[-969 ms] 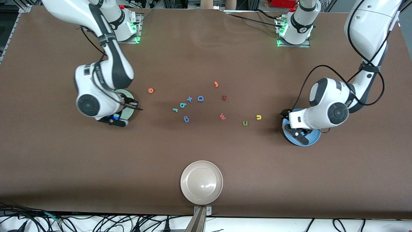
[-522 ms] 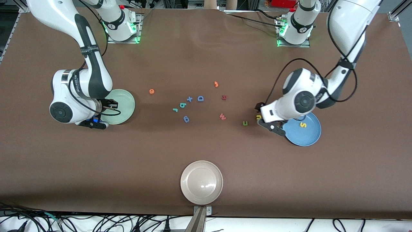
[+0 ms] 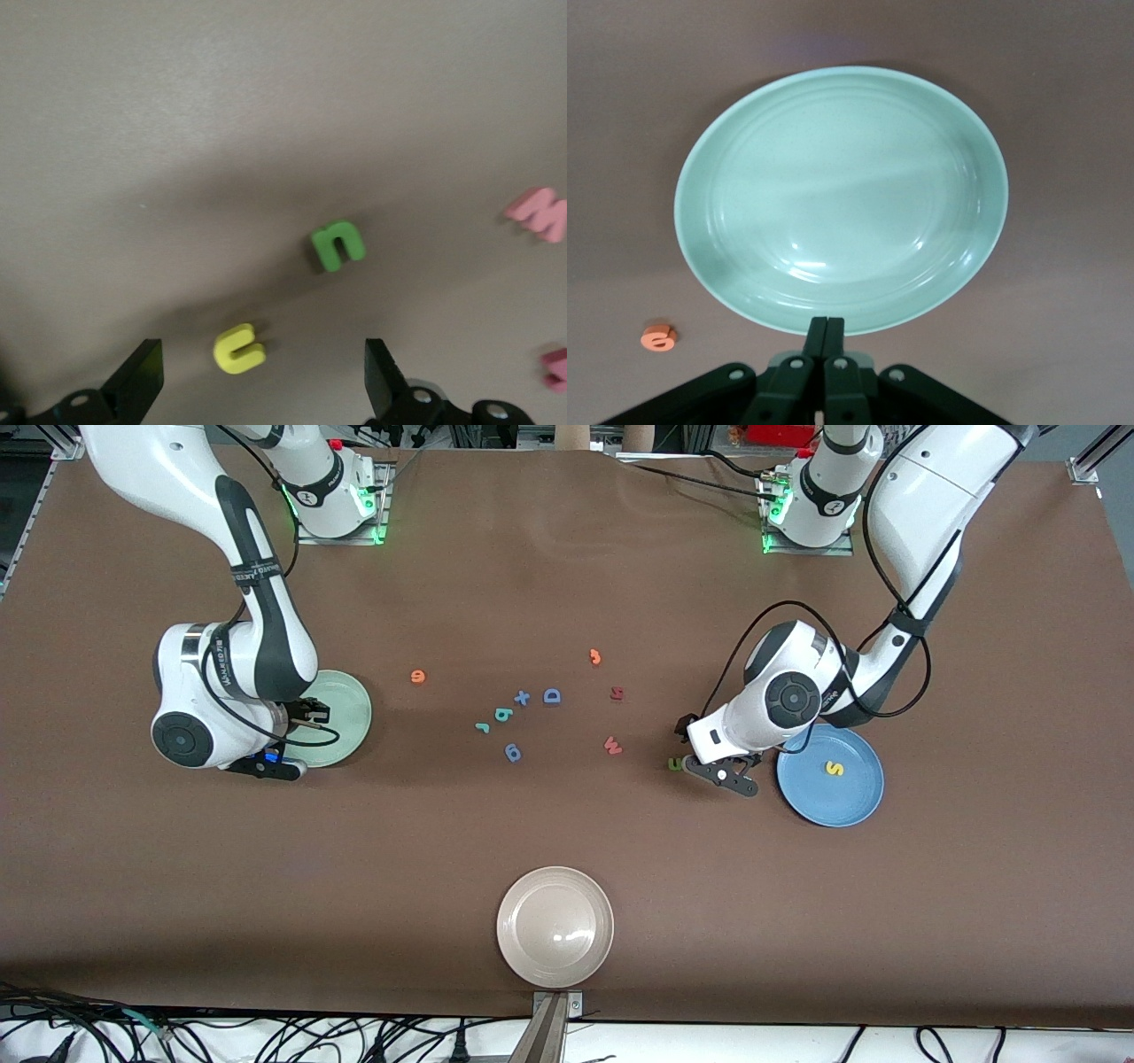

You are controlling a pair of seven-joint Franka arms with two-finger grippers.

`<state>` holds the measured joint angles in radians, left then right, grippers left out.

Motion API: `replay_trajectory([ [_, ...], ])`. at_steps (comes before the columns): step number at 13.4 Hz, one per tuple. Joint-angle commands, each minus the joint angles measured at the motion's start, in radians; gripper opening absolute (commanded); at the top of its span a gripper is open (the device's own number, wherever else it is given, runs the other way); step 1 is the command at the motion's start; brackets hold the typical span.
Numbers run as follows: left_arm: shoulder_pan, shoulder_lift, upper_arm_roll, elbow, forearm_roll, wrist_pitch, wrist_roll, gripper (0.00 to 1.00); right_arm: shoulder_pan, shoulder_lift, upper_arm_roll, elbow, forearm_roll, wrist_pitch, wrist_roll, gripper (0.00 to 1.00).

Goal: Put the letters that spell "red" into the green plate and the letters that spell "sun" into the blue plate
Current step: 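Grasp the yellow C with the left gripper while the right gripper reaches teal letters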

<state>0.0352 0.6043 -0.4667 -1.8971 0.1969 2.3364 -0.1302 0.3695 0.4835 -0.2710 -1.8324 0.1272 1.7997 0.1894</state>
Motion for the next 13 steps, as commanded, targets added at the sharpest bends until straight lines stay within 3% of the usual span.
replay_trajectory([
  [1,-0.004,0.018,-0.006,-0.017,0.052,0.033,-0.061,1.00,0.000,-0.008,-0.002,0.001,0.009,0.007,-0.022,0.15],
  [2,-0.006,0.026,-0.006,-0.028,0.052,0.059,-0.072,1.00,0.006,-0.008,-0.001,0.018,0.009,0.003,-0.021,0.30],
  [3,-0.006,0.034,-0.006,-0.037,0.052,0.076,-0.077,1.00,0.011,-0.008,0.002,0.031,0.011,0.001,-0.013,0.39],
  [4,-0.004,0.035,-0.006,-0.040,0.052,0.078,-0.078,1.00,0.012,-0.008,0.007,0.041,0.011,0.004,-0.005,0.60],
  [5,-0.004,0.037,-0.004,-0.040,0.052,0.078,-0.078,0.99,0.017,-0.006,0.013,0.054,0.012,0.004,-0.004,0.92],
  [6,-0.003,0.037,-0.001,-0.042,0.055,0.078,-0.077,0.99,0.017,-0.005,0.015,0.067,0.018,0.004,0.002,0.99],
  [11,0.008,0.048,0.000,-0.051,0.115,0.078,-0.080,0.90,0.017,-0.002,0.142,0.160,0.032,-0.016,0.241,0.99],
  [12,0.011,0.054,0.000,-0.051,0.115,0.078,-0.080,0.84,0.017,0.006,0.166,0.176,0.034,-0.007,0.273,0.99],
  [13,0.014,0.054,0.000,-0.051,0.115,0.078,-0.080,0.69,0.017,0.023,0.194,0.197,0.035,0.000,0.300,0.99],
])
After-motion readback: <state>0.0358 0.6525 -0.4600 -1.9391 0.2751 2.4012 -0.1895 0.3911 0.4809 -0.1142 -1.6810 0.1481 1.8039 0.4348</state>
